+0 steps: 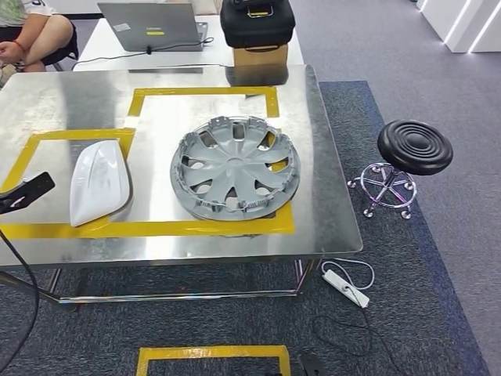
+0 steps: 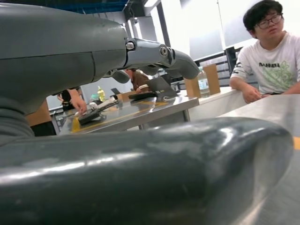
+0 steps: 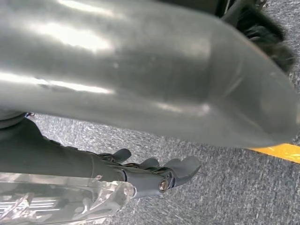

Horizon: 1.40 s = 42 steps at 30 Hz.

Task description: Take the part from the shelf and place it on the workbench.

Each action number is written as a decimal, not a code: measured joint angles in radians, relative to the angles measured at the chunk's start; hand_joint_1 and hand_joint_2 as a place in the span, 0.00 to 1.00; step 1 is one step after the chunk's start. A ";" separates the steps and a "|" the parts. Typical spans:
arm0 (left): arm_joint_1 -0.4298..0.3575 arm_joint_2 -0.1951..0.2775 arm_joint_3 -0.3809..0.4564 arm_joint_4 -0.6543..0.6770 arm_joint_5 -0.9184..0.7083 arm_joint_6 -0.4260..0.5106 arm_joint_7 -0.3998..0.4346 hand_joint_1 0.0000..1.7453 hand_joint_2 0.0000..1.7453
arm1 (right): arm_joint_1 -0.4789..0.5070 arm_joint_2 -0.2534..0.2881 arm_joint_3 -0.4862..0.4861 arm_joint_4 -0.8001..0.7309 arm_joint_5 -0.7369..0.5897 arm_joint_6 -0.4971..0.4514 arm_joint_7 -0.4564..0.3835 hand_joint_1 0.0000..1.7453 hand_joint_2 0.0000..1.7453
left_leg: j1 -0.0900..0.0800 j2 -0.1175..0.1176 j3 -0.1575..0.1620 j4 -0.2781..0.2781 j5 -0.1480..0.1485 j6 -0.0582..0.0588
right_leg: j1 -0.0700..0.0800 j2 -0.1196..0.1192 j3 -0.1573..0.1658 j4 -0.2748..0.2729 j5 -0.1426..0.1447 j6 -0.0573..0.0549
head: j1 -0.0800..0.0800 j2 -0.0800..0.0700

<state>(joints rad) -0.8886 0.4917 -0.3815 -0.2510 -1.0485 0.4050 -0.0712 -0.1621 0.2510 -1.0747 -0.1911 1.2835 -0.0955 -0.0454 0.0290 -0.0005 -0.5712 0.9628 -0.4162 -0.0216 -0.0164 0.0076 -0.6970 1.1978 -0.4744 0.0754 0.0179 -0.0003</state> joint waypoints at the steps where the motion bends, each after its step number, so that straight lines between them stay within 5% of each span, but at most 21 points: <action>1: 0.001 0.001 0.001 0.000 0.000 0.000 -0.002 0.00 0.00 | -0.001 0.000 0.000 0.000 0.000 0.000 0.000 0.00 0.00 | 0.002 -0.001 -0.002 0.004 -0.003 -0.008 | -0.001 0.000 0.041 -0.069 0.021 0.003 | 0.001 0.000; 3: 0.000 0.004 0.002 0.000 -0.001 -0.001 -0.006 0.00 0.00 | -0.003 0.001 0.001 0.000 0.000 0.000 -0.001 0.00 0.00 | 0.002 -0.002 -0.006 0.013 -0.005 -0.023 | -0.002 0.004 0.088 -0.149 0.038 -0.007 | 0.003 0.000; 7: 0.001 0.009 0.009 0.000 -0.004 -0.002 -0.010 0.00 0.00 | -0.003 0.001 0.003 0.000 0.000 0.001 -0.001 0.00 0.00 | 0.003 -0.003 -0.015 0.023 -0.009 -0.045 | 0.000 0.010 0.080 -0.153 0.039 -0.051 | 0.001 0.000; 9: 0.000 0.009 0.013 0.000 -0.006 -0.003 -0.011 0.00 0.00 | -0.005 0.001 0.005 0.000 0.000 0.001 -0.001 0.00 0.00 | 0.004 -0.002 -0.046 0.091 -0.062 -0.048 | 0.000 0.010 0.074 -0.155 0.046 -0.067 | -0.002 0.000; 12: 0.007 0.010 0.015 0.000 -0.009 -0.004 -0.012 0.00 0.00 | -0.005 0.001 0.006 0.000 0.001 0.001 -0.001 0.00 0.00 | 0.000 -0.001 -0.128 0.287 -0.159 -0.048 | 0.006 0.009 0.058 -0.155 0.057 -0.079 | -0.005 0.000; 14: 0.015 0.010 0.016 0.000 -0.011 -0.004 -0.012 0.00 0.00 | -0.004 0.001 0.006 0.000 0.002 0.001 -0.001 0.00 0.00 | 0.000 -0.001 -0.126 0.304 -0.146 -0.044 | 0.008 0.009 0.048 -0.155 0.065 -0.080 | -0.005 0.000; 18: 0.013 0.010 0.017 0.000 -0.017 -0.003 -0.015 0.00 0.00 | -0.006 0.001 0.006 0.000 0.003 0.001 -0.001 0.00 0.00 | -0.003 -0.002 0.017 0.067 -0.059 -0.036 | 0.011 0.010 0.033 -0.154 0.083 -0.063 | -0.005 0.000; 22: 0.017 0.007 0.018 0.000 -0.019 -0.004 -0.016 0.00 0.00 | -0.004 0.001 0.006 0.000 0.003 0.000 -0.001 0.00 0.00 | -0.006 -0.003 0.019 0.033 -0.047 -0.016 | 0.013 0.009 0.022 -0.158 0.095 -0.039 | -0.005 0.000; 24: 0.018 0.005 0.018 0.000 -0.020 -0.004 -0.016 0.00 0.00 | -0.002 0.001 0.006 0.000 0.003 0.001 -0.001 0.00 0.00 | -0.004 -0.001 0.010 0.031 -0.035 0.000 | 0.011 0.004 -0.001 -0.106 0.049 -0.029 | -0.002 0.000; 27: 0.020 0.005 0.018 0.000 -0.021 -0.004 -0.016 0.00 0.00 | -0.001 0.001 0.006 0.000 0.004 0.001 -0.001 0.00 0.00 | -0.006 -0.001 -0.011 0.032 -0.019 0.009 | 0.012 0.002 -0.068 0.091 -0.067 -0.022 | 0.001 0.000; 29: 0.023 0.005 0.018 0.000 -0.023 -0.005 -0.016 0.00 0.00 | -0.001 0.001 0.006 0.000 0.004 0.001 -0.001 0.00 0.00 | -0.009 -0.001 -0.024 0.032 -0.009 0.009 | 0.012 0.002 -0.057 0.119 -0.073 -0.024 | 0.000 0.000; 33: 0.024 0.006 0.018 0.000 -0.025 -0.006 -0.016 0.00 0.00 | -0.003 0.001 0.007 0.000 0.006 0.001 0.000 0.00 0.00 | -0.013 -0.001 -0.036 0.033 0.006 -0.002 | 0.019 0.002 0.113 -0.125 0.002 -0.043 | 0.000 0.000; 37: 0.024 0.007 0.018 0.000 -0.028 -0.006 -0.016 0.00 0.00 | -0.005 0.000 0.007 -0.001 0.008 0.001 0.000 0.00 0.00 | -0.011 -0.001 -0.042 0.029 0.018 -0.026 | 0.022 0.003 0.127 -0.171 0.014 -0.064 | 0.000 0.000; 39: 0.024 0.008 0.018 0.000 -0.031 -0.006 -0.016 0.00 0.00 | -0.006 0.000 0.007 -0.001 0.008 0.001 0.000 0.00 0.00 | -0.010 -0.001 -0.061 0.068 -0.022 -0.037 | 0.018 0.002 0.119 -0.178 0.029 -0.079 | -0.002 0.000; 42: 0.027 0.008 0.018 0.000 -0.037 -0.006 -0.016 0.00 0.00 | -0.006 0.000 0.007 -0.001 0.009 0.001 0.000 0.00 0.00 | -0.010 -0.001 -0.123 0.241 -0.133 -0.046 | 0.017 0.002 0.098 -0.180 0.047 -0.085 | -0.003 0.000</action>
<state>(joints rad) -0.8618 0.4998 -0.3635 -0.2510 -1.0852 0.3987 -0.0875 -0.1683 0.2510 -1.0677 -0.1919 1.2926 -0.0944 -0.0458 0.0192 -0.0013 -0.6946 1.2035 -0.5491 -0.0680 0.0004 0.0095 -0.5994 1.0182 -0.4277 -0.0096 0.0151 -0.0004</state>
